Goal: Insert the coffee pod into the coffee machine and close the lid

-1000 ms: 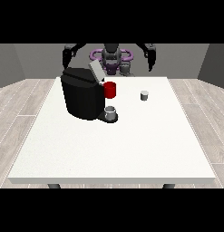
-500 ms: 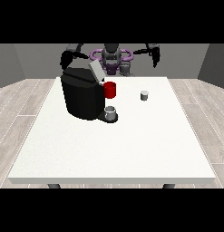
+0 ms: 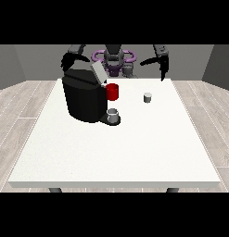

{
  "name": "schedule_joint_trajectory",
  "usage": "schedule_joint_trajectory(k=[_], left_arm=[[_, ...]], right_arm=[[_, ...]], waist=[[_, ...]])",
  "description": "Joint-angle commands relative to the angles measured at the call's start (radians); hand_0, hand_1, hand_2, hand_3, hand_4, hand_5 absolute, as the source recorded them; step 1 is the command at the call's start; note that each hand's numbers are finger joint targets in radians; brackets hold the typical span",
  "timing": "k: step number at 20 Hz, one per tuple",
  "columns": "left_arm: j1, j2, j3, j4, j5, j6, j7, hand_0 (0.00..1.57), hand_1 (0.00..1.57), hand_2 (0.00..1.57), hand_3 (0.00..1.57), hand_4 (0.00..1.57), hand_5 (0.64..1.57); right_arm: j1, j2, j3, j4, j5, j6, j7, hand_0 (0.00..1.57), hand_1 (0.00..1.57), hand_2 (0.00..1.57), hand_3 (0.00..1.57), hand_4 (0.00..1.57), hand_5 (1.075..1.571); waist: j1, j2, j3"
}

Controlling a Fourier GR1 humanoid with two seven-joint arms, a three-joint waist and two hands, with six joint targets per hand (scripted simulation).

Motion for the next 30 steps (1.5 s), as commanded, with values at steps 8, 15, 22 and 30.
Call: schedule_joint_trajectory(k=[8, 15, 22, 30], left_arm=[[-0.224, 0.125, 0.100, 0.308, -0.038, -0.038, -0.038, 0.00, 0.00, 0.00, 0.00, 0.00, 1.571], [-0.284, 0.087, 0.032, 0.446, -0.164, 0.029, -0.047, 0.00, 0.00, 0.00, 0.00, 0.00, 1.571], [-0.277, 0.032, -0.055, 0.494, -0.285, 0.082, -0.065, 0.22, 0.22, 0.53, 0.22, 0.00, 1.571], [-0.321, 0.109, -0.060, 0.615, -0.364, 0.062, -0.076, 0.63, 0.63, 0.76, 0.49, 0.00, 1.571]], right_arm=[[-0.102, 0.005, 0.010, 0.047, 0.001, -0.009, -0.049, 0.00, 0.00, 0.00, 0.00, 0.33, 1.571], [-0.149, -0.013, 0.002, 0.086, 0.007, -0.030, 0.049, 0.00, 0.00, 0.00, 0.00, 0.39, 1.571], [-0.210, -0.040, -0.054, 0.196, 0.009, -0.055, 0.034, 0.00, 0.00, 0.00, 0.00, 0.42, 1.571], [-0.171, -0.024, -0.021, 0.202, 0.009, -0.050, 0.023, 0.00, 0.00, 0.00, 0.00, 0.39, 1.571]], waist=[[-0.038, 0.152, 0.0001], [-0.046, 0.134, 0.0000], [0.000, 0.120, 0.0002], [-0.026, 0.099, 0.0003]])
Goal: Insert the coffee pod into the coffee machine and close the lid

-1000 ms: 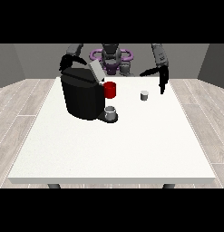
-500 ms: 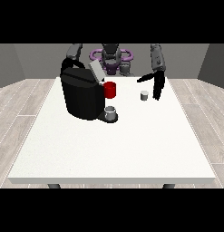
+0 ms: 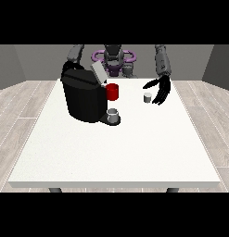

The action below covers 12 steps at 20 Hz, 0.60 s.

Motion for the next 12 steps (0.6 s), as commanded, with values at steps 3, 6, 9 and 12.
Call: schedule_joint_trajectory(k=[3, 6, 9, 12], left_arm=[[-0.021, 0.012, -0.043, 0.063, -0.099, 0.028, -0.015, 0.57, 0.57, 0.70, 0.41, 0.00, 1.571], [-0.009, -0.015, -0.066, 0.093, -0.155, 0.113, -0.057, 0.61, 0.61, 0.75, 0.48, 0.00, 1.571], [-0.063, -0.022, -0.040, 0.142, -0.172, 0.165, -0.050, 0.70, 0.70, 0.83, 0.59, 0.00, 1.571], [-0.058, -0.041, -0.045, 0.143, -0.195, 0.202, -0.082, 0.69, 0.69, 0.85, 0.65, 0.29, 1.571]], right_arm=[[-0.006, -0.020, -0.013, 0.031, -0.015, 0.027, 0.007, 0.00, 0.00, 0.00, 0.00, 0.47, 1.571], [-0.010, -0.017, -0.011, 0.020, -0.014, 0.014, 0.002, 0.00, 0.00, 0.00, 0.00, 0.48, 1.571], [-0.026, 0.011, 0.037, -0.031, 0.008, -0.003, 0.068, 0.00, 0.00, 0.00, 0.00, 0.53, 1.571], [-0.033, -0.021, -0.031, 0.035, -0.033, 0.014, 0.029, 0.00, 0.00, 0.00, 0.00, 0.52, 1.571]], waist=[[-0.003, -0.017, 0.0001], [-0.010, -0.008, 0.0000], [-0.033, -0.015, -0.0002], [-0.010, -0.012, 0.0000]])
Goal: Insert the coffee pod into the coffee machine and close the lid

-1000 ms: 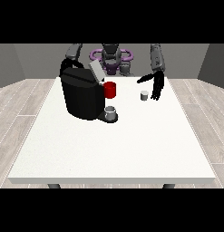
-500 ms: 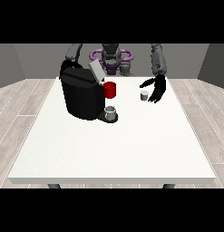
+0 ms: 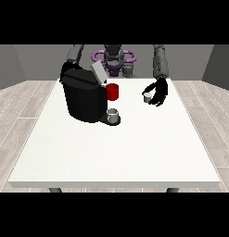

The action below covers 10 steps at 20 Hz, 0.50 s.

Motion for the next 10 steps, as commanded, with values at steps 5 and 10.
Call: schedule_joint_trajectory(k=[5, 10], left_arm=[[0.000, -0.026, 0.013, 0.101, -0.078, 0.175, -0.070, 0.92, 0.92, 1.04, 0.83, 0.36, 1.571], [-0.080, 0.047, -0.009, 0.132, -0.121, 0.066, -0.046, 0.97, 0.97, 1.05, 0.79, 0.32, 1.571]], right_arm=[[-0.019, 0.022, 0.019, -0.066, -0.005, -0.025, 0.064, 0.00, 0.00, 0.00, 0.00, 0.51, 1.571], [-0.019, 0.037, 0.062, -0.028, 0.015, -0.066, 0.025, 0.00, 0.00, 0.00, 0.00, 0.49, 1.571]], waist=[[-0.031, 0.003, -0.0017], [-0.023, 0.019, -0.0014]])
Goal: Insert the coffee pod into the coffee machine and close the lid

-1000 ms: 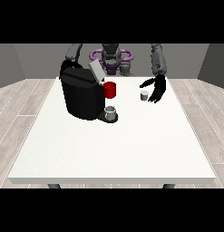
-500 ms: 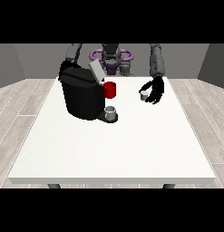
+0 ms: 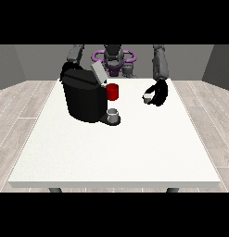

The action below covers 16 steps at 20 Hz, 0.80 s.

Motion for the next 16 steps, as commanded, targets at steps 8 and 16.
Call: schedule_joint_trajectory(k=[8, 16], left_arm=[[-0.091, 0.007, -0.032, -0.041, -0.033, -0.103, -0.064, 1.47, 1.47, 1.47, 1.41, 0.61, 1.571], [-0.155, 0.003, -0.017, -0.086, -0.010, -0.202, -0.037, 1.24, 1.24, 1.33, 1.32, 0.53, 1.571]], right_arm=[[-0.030, -0.013, -0.077, 0.128, -0.047, 0.001, -0.063, 0.00, 0.00, 0.00, 0.00, 0.43, 1.571], [0.030, -0.013, -0.036, 0.136, -0.031, 0.028, -0.040, 0.00, 0.00, 0.00, 0.00, 0.47, 1.571]], waist=[[0.058, -0.029, -0.0009], [0.036, -0.114, -0.0014]])
